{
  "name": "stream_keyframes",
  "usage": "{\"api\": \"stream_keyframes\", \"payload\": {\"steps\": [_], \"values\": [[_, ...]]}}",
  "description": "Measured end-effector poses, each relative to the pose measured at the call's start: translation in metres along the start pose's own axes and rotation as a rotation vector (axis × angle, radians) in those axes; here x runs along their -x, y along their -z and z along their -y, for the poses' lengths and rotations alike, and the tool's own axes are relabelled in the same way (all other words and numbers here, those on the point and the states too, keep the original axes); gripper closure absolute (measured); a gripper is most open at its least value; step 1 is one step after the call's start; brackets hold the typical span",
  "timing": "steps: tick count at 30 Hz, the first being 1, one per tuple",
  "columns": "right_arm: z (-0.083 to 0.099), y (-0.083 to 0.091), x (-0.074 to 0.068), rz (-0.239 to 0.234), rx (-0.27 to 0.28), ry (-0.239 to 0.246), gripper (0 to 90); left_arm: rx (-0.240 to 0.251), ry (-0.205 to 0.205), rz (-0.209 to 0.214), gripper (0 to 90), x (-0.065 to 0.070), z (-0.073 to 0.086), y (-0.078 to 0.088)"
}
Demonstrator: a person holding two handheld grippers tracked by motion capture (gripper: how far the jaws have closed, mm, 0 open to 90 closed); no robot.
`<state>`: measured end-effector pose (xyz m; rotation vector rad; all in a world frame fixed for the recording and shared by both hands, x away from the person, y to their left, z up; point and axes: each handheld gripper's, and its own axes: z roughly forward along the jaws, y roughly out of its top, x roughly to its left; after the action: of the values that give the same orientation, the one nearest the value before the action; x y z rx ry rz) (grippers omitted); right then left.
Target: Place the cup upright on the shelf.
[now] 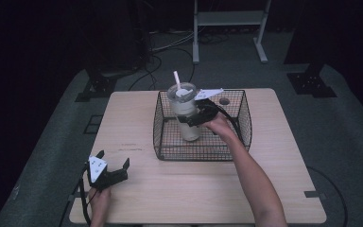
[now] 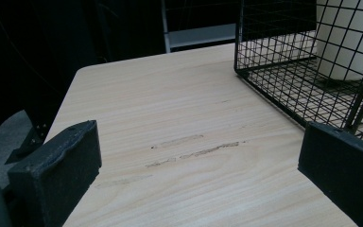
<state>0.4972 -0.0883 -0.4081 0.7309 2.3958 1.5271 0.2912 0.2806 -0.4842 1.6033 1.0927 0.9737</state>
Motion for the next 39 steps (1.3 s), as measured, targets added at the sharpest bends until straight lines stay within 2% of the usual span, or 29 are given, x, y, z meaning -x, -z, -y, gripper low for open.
{"api": "stream_keyframes", "payload": {"steps": [4,15,18,19,23,28,34,39], "values": [[0.004,-0.004,0.001,-0.001,-0.023,0.004,8.7,0.002,-0.002,0.002,0.0,0.000,0.000,0.000],[0.010,0.001,0.003,-0.009,-0.019,0.033,8.5,0.001,-0.007,0.001,0.0,0.001,0.000,0.000],[0.014,0.005,0.004,-0.009,-0.003,0.040,8.5,0.001,-0.006,0.001,0.0,0.001,0.000,0.000],[0.016,0.007,0.005,-0.012,0.008,0.025,8.5,0.001,-0.005,0.001,0.0,0.001,0.000,0.000],[0.017,0.007,0.005,-0.011,0.005,0.025,8.5,0.000,-0.007,0.000,0.0,0.001,0.000,0.000],[0.017,0.008,0.004,-0.014,0.005,0.051,8.4,0.000,-0.009,0.002,0.0,0.001,0.000,0.000],[0.021,0.011,0.004,-0.014,0.017,0.046,8.5,0.000,-0.010,0.000,0.0,0.002,0.000,0.000],[0.021,0.013,0.003,-0.015,0.002,0.059,8.5,-0.002,-0.010,-0.001,0.0,0.002,0.000,0.000]]}}
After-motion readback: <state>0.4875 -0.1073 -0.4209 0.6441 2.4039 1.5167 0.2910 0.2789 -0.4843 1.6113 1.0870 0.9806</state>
